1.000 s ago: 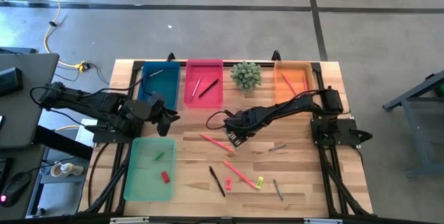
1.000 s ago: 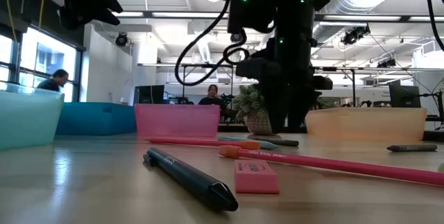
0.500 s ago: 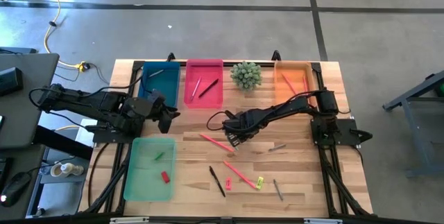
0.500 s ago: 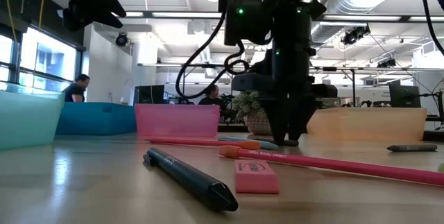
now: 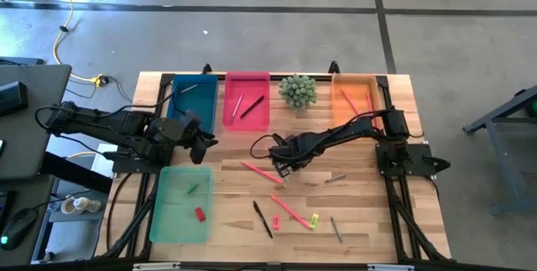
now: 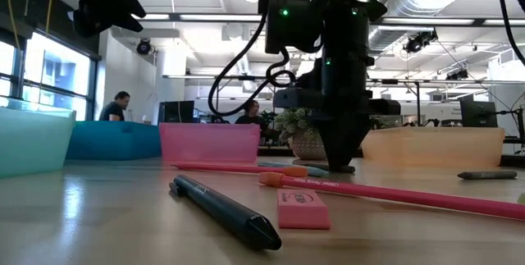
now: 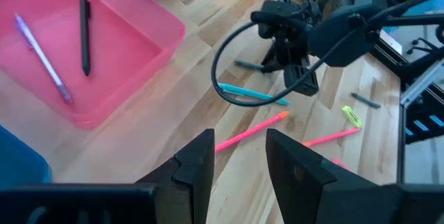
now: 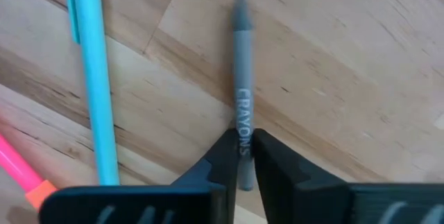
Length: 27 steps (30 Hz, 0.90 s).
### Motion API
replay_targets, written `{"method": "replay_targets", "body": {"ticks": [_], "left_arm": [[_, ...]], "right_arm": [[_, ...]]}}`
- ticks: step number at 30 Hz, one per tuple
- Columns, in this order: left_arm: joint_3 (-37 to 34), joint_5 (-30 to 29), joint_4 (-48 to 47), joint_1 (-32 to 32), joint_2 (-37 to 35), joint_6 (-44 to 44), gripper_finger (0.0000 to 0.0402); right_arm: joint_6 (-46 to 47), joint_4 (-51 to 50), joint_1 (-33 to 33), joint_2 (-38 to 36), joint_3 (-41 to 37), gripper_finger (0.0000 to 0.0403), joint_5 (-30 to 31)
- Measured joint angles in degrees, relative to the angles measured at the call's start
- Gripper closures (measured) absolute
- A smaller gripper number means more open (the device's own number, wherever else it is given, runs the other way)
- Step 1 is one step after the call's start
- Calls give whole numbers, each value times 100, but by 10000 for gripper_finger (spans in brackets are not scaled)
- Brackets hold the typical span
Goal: Sort crayons/erasers/pens/pencils in bins
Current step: Put the gray crayon into the blue bin
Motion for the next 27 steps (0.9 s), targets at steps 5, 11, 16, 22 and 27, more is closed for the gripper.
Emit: {"method": "replay_targets", "body": {"ticks": [5,11,16,22,27], "left_arm": [[2,122,0,0,1,2,284],[1,393,0,0,1,2,284],[1,829,0,0,1,0,284],[0,1028,-53,-2,1,-277,284],[1,1099,-252,0,1,-348,284]], "right_arm": [[-1,-7,-1,2,-2,389,5],[14,-5,-2,7,-4,393,8],[-33,-27,0,9,19,394,8],[-180,-190,2,45,197,395,4],[-280,-241,-2,55,369,395,27]]}}
